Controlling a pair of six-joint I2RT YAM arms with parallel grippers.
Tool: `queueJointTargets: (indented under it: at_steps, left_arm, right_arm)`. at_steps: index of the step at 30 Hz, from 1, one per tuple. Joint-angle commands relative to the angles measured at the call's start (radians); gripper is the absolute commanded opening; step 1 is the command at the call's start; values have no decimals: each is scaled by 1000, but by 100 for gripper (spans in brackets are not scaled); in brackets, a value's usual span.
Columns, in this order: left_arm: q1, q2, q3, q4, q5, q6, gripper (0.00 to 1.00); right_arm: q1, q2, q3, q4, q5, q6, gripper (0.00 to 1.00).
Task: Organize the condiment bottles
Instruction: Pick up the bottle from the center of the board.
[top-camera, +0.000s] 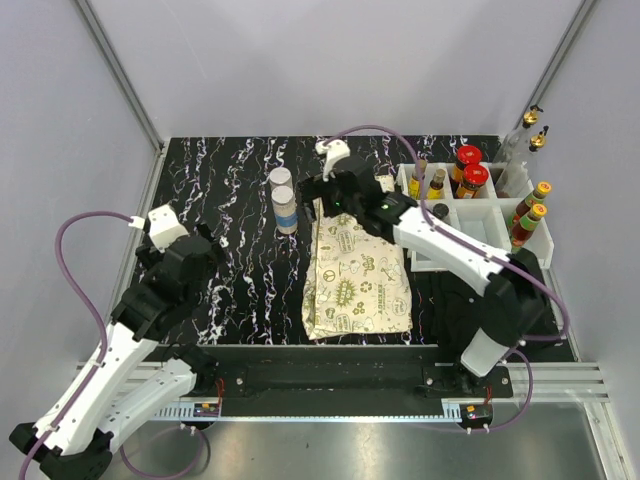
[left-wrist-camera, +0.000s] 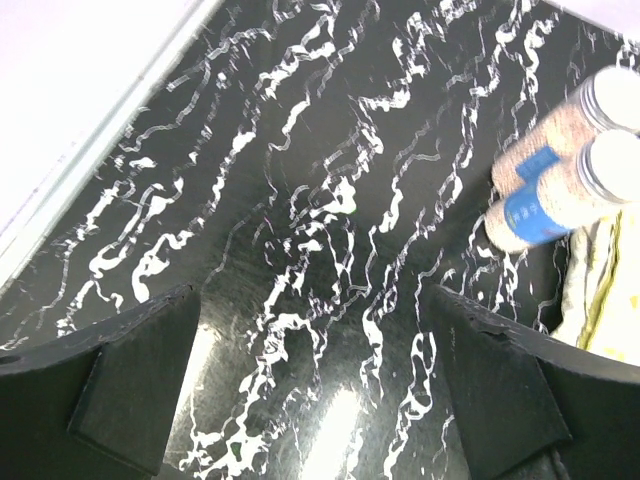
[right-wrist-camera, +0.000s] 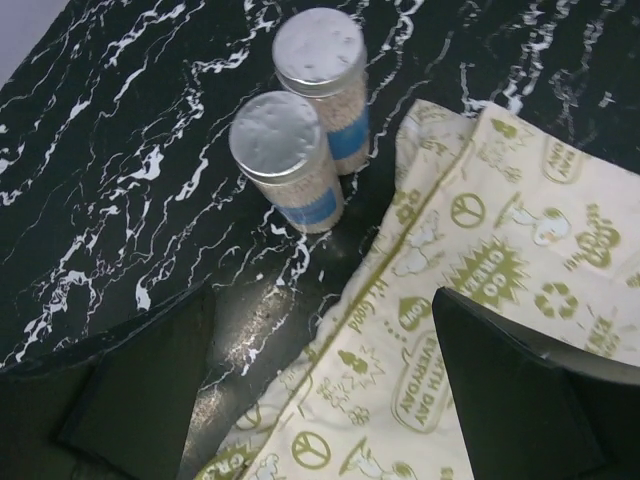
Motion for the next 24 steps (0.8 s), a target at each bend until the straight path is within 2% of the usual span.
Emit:
queueJointTargets:
  at_steps: [1, 9, 24]
  left_arm:
    - [2, 1, -11, 48, 80, 6, 99]
    - [2, 5, -13, 52, 96, 9, 99]
    - [2, 6, -16, 61, 109, 21, 99]
  right_arm:
    - [38, 153, 150, 66, -31, -74, 100]
    - [61, 394, 395, 65, -32, -80, 100]
    - [66, 563, 502, 66, 31, -66, 99]
